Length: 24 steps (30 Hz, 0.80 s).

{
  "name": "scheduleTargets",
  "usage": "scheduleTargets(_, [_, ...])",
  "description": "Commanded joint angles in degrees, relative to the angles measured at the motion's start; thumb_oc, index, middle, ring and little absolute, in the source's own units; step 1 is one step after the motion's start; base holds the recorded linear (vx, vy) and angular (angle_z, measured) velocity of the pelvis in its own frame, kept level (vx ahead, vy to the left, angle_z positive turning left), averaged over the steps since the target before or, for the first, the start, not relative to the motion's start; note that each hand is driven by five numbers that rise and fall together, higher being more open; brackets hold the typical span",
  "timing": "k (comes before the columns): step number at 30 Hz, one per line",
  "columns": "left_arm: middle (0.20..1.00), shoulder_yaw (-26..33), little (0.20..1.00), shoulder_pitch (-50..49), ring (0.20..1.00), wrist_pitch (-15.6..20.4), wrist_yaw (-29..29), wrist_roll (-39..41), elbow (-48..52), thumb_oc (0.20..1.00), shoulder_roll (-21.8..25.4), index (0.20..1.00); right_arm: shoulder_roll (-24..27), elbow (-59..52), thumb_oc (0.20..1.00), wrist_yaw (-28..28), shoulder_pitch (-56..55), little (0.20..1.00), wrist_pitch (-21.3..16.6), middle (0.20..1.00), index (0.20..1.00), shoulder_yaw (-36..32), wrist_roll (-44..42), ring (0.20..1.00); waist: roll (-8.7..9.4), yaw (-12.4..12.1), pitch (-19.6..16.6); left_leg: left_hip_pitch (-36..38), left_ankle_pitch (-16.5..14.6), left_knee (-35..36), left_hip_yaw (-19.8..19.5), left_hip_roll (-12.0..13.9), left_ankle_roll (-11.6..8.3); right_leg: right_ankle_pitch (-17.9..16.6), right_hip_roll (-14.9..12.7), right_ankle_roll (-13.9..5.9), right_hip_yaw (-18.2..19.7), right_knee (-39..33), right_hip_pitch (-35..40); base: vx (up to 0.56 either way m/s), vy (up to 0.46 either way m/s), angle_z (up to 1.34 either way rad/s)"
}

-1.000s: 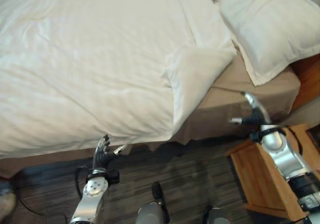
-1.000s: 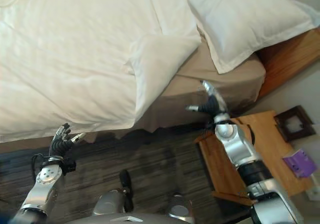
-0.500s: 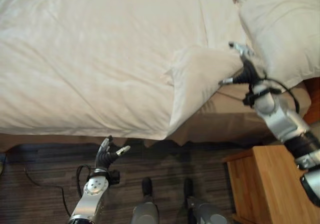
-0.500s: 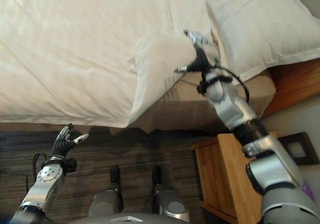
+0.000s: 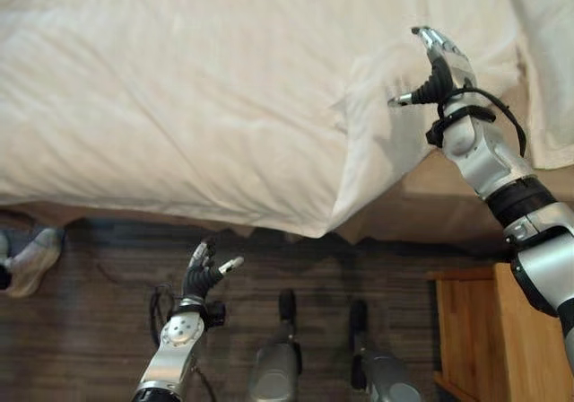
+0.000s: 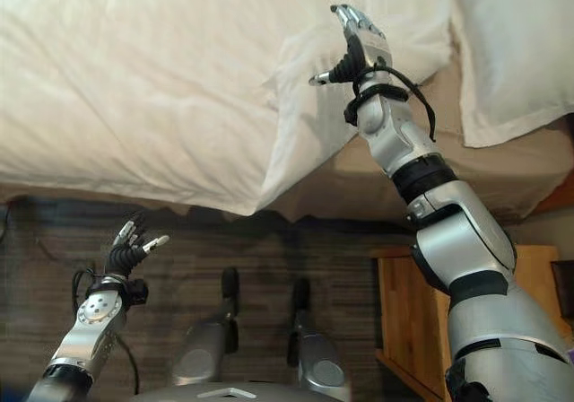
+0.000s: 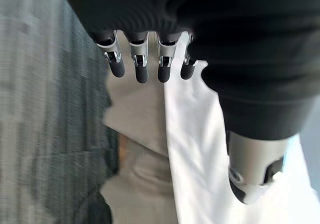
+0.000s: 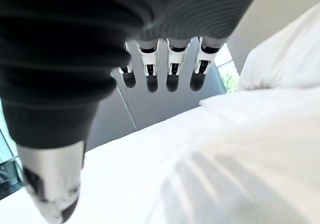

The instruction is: Making the bed.

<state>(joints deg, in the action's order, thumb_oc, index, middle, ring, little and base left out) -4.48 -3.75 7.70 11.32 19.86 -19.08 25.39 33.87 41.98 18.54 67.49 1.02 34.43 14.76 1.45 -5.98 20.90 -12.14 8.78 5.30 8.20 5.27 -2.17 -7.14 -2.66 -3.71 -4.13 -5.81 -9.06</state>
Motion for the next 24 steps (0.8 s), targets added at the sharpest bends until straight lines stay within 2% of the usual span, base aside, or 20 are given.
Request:
scheduleTargets(1, [1.000, -1.14, 1.000, 3.32, 1.000, 4.62, 1.35, 1.77, 0.69, 1.000, 5.05, 1.000, 2.26, 4.24, 1.000, 3.55, 10.32, 1.000, -0.93, 1.000, 1.000, 3.52, -2.03, 1.000, 1.80, -1.00, 0.82, 0.33, -5.25, -0.30, 3.05, 0.57, -2.65, 6.04, -2.00, -2.17, -1.69, 0.81, -1.89, -0.02, 0.000, 0.16])
scheduleTargets(5, [1.000, -1.67, 1.000, 4.48, 1.000, 5.06, 0.73, 1.21, 1.52, 1.000, 6.93, 1.000, 4.39, 5.34, 1.000, 3.62, 12.96, 1.000, -1.21, 1.000, 1.000, 5.36, -2.82, 1.000, 0.97, -1.19, 2.25, -2.89, -4.34, -0.30, 2.24, 0.30, -2.97, 5.38, -2.03, -2.39, -1.59, 0.81, -4.63, -0.03, -0.004, 0.15])
scheduleTargets(10, [1.000, -0.65, 1.000, 5.29, 1.000, 6.20, -0.80, 1.75, 4.23, 1.000, 10.29, 1.000, 8.74, 8.14, 1.000, 2.96, 15.56, 1.000, -1.71, 1.000, 1.000, 8.76, -3.63, 1.000, -0.93, -1.41, 4.18, -8.31, -3.16, -0.30, 2.09, -0.14, -3.58, 4.06, -2.75, -3.13, -1.62, 0.81, -9.66, -0.07, 0.020, 0.07])
scheduleTargets(11, [1.000, -0.55, 1.000, 5.64, 1.000, 6.23, -0.90, 1.66, 4.41, 1.000, 10.45, 1.000, 8.19, 10.03, 0.492, 2.93, 14.65, 0.492, -1.76, 0.492, 0.492, 8.67, -4.01, 0.492, -1.41, -1.57, 4.36, -8.94, -3.27, -0.30, 2.17, -0.20, -3.66, 4.05, -2.84, -3.41, -1.64, 0.81, -10.35, -0.09, 0.057, 0.00])
scheduleTargets(12, [1.000, 0.11, 1.000, 5.77, 1.000, 6.53, -0.75, 1.04, 4.52, 1.000, 11.36, 1.000, 8.43, 12.27, 0.200, 2.71, 13.93, 0.200, -1.64, 0.200, 0.200, 8.32, -5.15, 0.200, -2.05, -1.77, 4.50, -10.31, -2.54, -0.30, 2.55, -0.24, -3.85, 3.55, -2.86, -3.57, -1.54, 0.81, -11.77, -0.07, 0.057, -0.03])
scheduleTargets(15, [1.000, 1.27, 1.000, 4.24, 1.000, 6.58, -0.67, 1.11, 3.75, 1.000, 10.94, 1.000, 9.37, 12.98, 0.200, 2.00, 12.37, 0.200, -1.51, 0.200, 0.200, 7.67, -6.16, 0.200, -1.95, -1.49, 3.94, -10.34, -2.85, -0.30, 3.07, -0.18, -3.87, 3.69, -2.76, -3.76, -1.21, 0.81, -12.13, -0.03, 0.049, -0.06])
scheduleTargets(16, [1.000, 1.95, 1.000, 3.52, 1.000, 6.25, 0.00, 0.58, 2.88, 1.000, 10.19, 1.000, 10.88, 10.44, 0.200, 1.94, 9.34, 0.200, -1.56, 0.200, 0.200, 6.53, -6.51, 0.200, -1.51, -0.54, 3.80, -9.12, -3.20, -0.30, 3.37, -0.11, -3.76, 3.76, -2.77, -3.82, -0.96, 0.81, -11.27, -0.01, 0.037, -0.04])
scheduleTargets(18, [1.000, 2.23, 1.000, 3.11, 1.000, 6.00, 0.11, 0.22, 2.85, 1.000, 9.93, 1.000, 11.45, 8.25, 0.200, 2.04, 7.26, 0.200, -1.48, 0.200, 0.200, 5.42, -6.46, 0.200, -1.31, -0.22, 3.75, -8.37, -3.44, -0.30, 3.59, -0.10, -3.65, 3.88, -2.76, -3.76, -0.78, 0.81, -10.68, 0.01, 0.043, 0.00])
scheduleTargets(19, [1.000, 3.08, 1.000, 2.35, 1.000, 5.24, 0.12, -1.09, 2.77, 1.000, 9.02, 1.000, 12.59, 0.84, 0.200, 2.62, 1.09, 0.200, -1.49, 0.200, 0.200, 0.83, -6.96, 0.200, -0.74, 1.39, 2.79, -6.12, -4.43, -0.30, 4.09, -0.03, -3.34, 4.12, -2.81, -3.62, -0.63, 0.81, -9.02, 0.04, 0.033, 0.00])
scheduleTargets(20, [1.000, 2.97, 1.000, 2.26, 1.000, 5.22, 0.13, -1.09, 2.82, 1.000, 9.22, 1.000, 12.65, 0.48, 0.200, 2.60, 0.57, 0.200, -1.34, 0.200, 0.200, 0.41, -6.85, 0.200, -0.59, 1.21, 2.75, -6.02, -4.45, -0.30, 4.12, -0.04, -3.34, 4.14, -2.82, -3.62, -0.61, 0.81, -8.94, 0.05, 0.044, 0.02])
scheduleTargets(21, [1.000, 3.39, 1.000, 1.78, 1.000, 4.79, 0.08, -1.82, 2.67, 1.000, 8.71, 1.000, 13.14, -3.62, 0.200, 2.75, -3.35, 0.200, -1.43, 0.200, 0.200, -2.70, -7.04, 0.200, -0.19, 2.03, 2.06, -5.02, -4.66, -0.30, 4.41, -0.07, -3.09, 4.10, -2.88, -3.51, -0.47, 0.81, -8.10, 0.08, 0.026, -0.01])
scheduleTargets(22, [1.000, 4.50, 1.000, 0.69, 1.000, 3.65, -0.03, -2.29, 2.23, 1.000, 7.06, 1.000, 13.73, -11.93, 0.200, 2.66, -12.50, 0.200, -1.84, 0.200, 0.200, -9.43, -7.07, 0.200, 0.36, 3.83, 0.77, -2.25, -6.13, -0.30, 4.87, -0.05, -2.59, 4.82, -3.14, -3.50, -0.33, 0.81, -5.85, 0.11, 0.034, -0.05])
scheduleTargets(24, [1.000, 5.37, 1.000, -0.03, 1.000, 2.25, -0.30, -3.41, 1.65, 1.000, 5.72, 1.000, 13.37, -19.34, 0.200, 2.27, -23.16, 0.200, -2.17, 0.200, 0.200, -16.82, -6.86, 0.200, 1.11, 5.46, -0.74, 0.41, -7.17, -0.30, 5.31, -0.18, -2.13, 5.31, -3.36, -3.41, -0.08, 0.81, -3.50, 0.09, 0.010, -0.10])
